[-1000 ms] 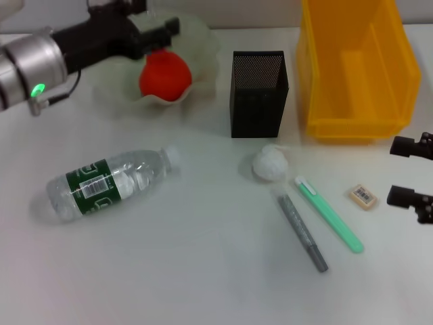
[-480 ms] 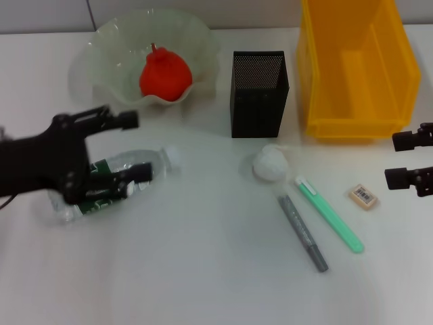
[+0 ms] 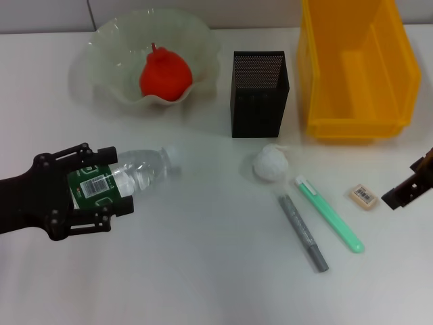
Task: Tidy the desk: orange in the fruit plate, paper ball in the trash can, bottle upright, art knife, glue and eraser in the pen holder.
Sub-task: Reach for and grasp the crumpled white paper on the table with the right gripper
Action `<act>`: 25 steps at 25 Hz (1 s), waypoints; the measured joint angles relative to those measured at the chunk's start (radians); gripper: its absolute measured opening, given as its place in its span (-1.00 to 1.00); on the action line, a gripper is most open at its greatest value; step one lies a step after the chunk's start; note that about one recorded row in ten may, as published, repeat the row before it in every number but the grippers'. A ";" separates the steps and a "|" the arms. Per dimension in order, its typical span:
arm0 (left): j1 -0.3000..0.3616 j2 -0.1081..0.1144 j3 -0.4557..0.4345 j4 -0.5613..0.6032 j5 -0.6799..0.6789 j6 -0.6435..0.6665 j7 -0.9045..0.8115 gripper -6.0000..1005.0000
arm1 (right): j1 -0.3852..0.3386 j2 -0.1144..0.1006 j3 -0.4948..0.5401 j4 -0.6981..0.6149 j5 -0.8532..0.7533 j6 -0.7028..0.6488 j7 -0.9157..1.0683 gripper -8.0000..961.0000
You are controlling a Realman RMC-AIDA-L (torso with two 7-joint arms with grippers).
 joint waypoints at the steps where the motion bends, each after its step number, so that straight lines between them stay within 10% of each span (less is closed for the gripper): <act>1: 0.000 0.000 0.000 -0.002 0.001 0.000 0.001 0.71 | 0.016 0.001 -0.016 0.023 -0.027 0.015 0.025 0.74; 25: -0.009 -0.035 -0.020 -0.024 0.024 -0.074 0.030 0.71 | 0.061 0.003 -0.237 0.423 -0.129 0.415 0.142 0.74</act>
